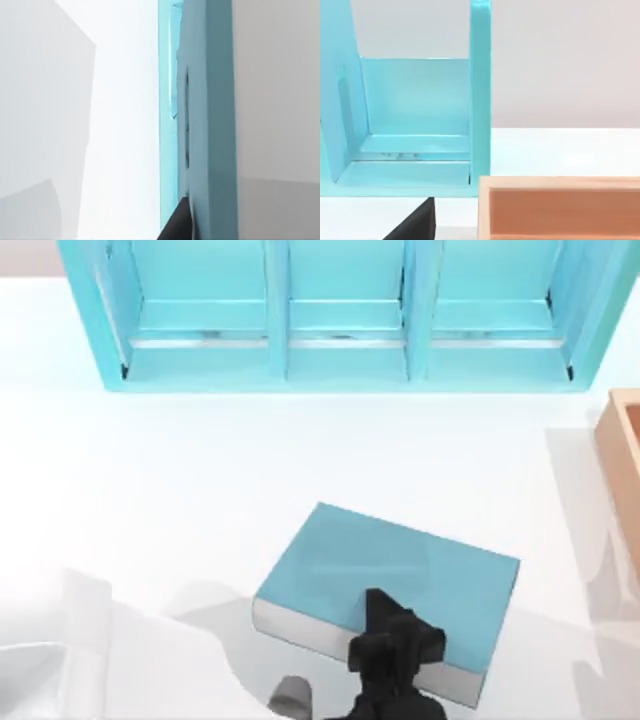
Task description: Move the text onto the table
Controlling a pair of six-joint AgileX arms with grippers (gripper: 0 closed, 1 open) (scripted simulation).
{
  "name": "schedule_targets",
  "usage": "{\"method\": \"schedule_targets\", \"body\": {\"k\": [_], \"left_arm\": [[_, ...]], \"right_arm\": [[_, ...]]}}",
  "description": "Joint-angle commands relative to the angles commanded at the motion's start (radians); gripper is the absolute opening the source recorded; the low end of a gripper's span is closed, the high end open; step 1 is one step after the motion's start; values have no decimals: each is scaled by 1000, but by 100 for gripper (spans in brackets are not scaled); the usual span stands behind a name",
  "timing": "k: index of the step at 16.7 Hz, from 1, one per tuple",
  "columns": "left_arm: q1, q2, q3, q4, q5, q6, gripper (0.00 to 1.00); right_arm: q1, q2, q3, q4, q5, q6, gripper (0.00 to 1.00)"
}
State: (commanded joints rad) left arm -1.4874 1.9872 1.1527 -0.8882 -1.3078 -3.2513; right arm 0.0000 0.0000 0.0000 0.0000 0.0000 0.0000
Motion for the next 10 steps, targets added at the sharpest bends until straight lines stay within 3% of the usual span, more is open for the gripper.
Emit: {"method": "schedule_targets", "body": {"k": [8,10], "left_arm": [[0,46,-31,85,4,3,0],[0,46,-31,85,4,3,15]], "right_arm": [[0,0,0,0,0,0,100],[0,0,0,0,0,0,100]]}}
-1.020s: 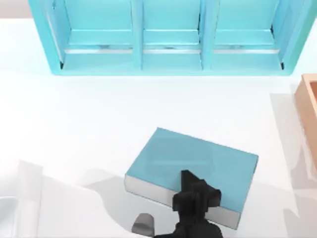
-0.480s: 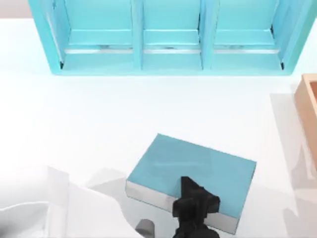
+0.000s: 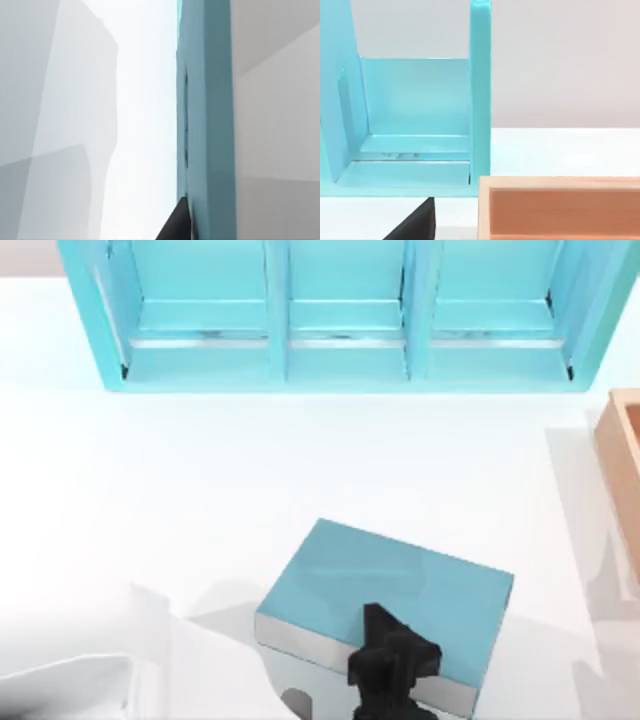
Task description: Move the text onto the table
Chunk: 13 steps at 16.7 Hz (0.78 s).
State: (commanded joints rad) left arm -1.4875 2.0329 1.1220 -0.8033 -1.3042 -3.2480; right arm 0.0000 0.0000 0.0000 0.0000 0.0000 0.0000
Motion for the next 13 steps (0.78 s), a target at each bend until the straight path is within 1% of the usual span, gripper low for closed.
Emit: {"method": "schedule_targets", "body": {"k": [11,12,13], "left_arm": [[0,0,0,0,0,0,98],[0,0,0,0,0,0,100],[0,0,0,0,0,0,100]], "right_arm": [[0,0,0,0,0,0,100],[0,0,0,0,0,0,100],[0,0,0,0,0,0,100]]}}
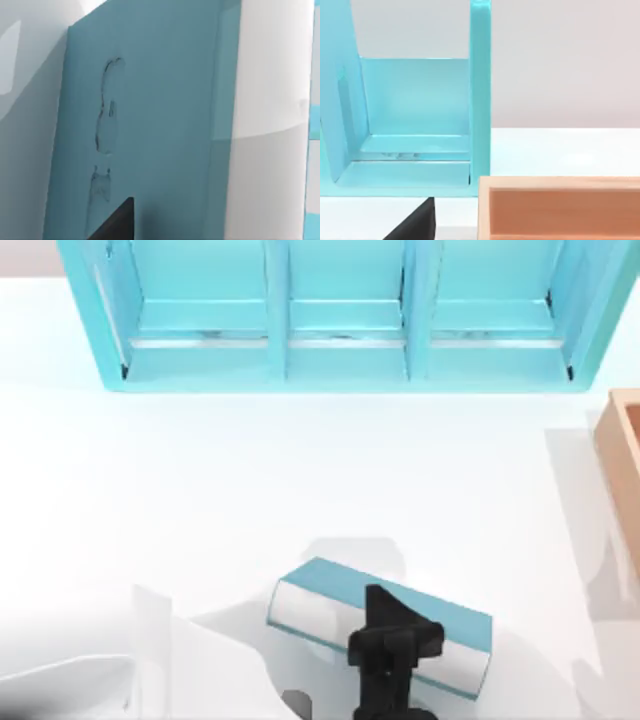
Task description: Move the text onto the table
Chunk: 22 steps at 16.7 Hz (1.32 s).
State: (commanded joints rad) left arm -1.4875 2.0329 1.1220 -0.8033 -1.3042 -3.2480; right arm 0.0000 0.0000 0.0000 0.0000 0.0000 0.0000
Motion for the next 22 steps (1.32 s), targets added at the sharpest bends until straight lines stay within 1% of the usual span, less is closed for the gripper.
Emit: {"method": "schedule_targets", "body": {"k": [8,11,14,19,22], "left_arm": [[-2,1,0,-2,1,-2,100],[-41,28,27,-68,16,-69,100],[-121,82,84,-229,58,-232,100],[-290,180,208,-649,167,-649,100],[-378,225,275,-854,233,-850,100]], "right_arm": [[0,0,0,0,0,0,100],[0,0,0,0,0,0,100],[0,0,0,0,0,0,100],[0,0,0,0,0,0,100],[0,0,0,0,0,0,100]]}}
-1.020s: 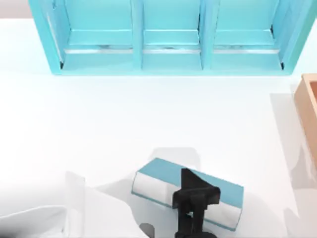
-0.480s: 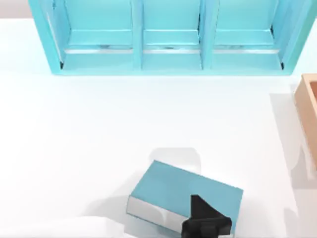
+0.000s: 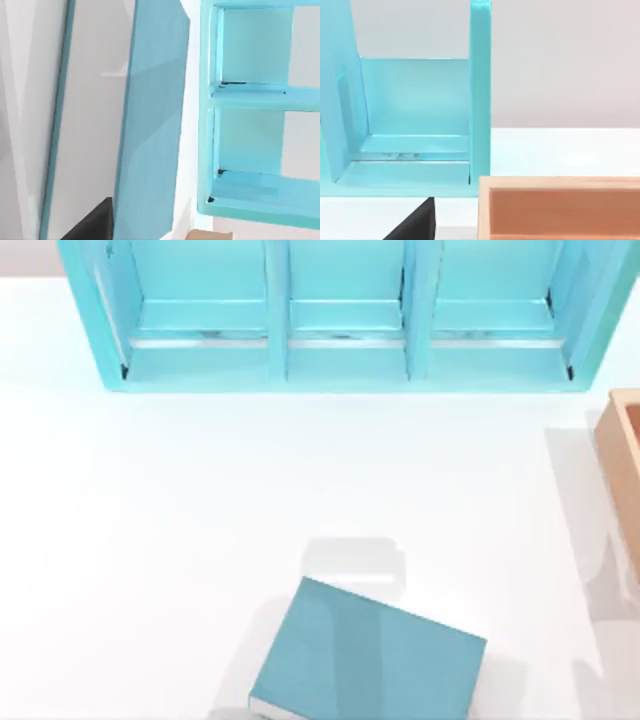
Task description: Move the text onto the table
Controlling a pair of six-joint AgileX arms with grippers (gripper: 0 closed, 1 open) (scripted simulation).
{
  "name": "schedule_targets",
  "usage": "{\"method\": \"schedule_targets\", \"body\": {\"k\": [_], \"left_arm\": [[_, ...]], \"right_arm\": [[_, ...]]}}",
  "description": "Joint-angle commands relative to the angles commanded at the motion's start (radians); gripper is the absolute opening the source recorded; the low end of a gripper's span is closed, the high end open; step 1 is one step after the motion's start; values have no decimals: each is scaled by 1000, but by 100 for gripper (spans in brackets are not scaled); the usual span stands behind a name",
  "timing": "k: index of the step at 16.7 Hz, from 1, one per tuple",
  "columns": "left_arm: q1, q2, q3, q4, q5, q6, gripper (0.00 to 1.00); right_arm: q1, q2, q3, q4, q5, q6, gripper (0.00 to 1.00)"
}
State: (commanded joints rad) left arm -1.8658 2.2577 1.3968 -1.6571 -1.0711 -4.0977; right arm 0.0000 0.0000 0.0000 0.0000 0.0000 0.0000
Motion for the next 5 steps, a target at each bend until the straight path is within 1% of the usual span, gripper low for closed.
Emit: {"method": "schedule_targets", "body": {"k": [2,5], "left_arm": [[-43,21,32,-84,33,-83,100],[-68,33,51,-130,52,-128,100]], "right_arm": [[0,0,0,0,0,0,100],[0,0,0,0,0,0,100]]}}
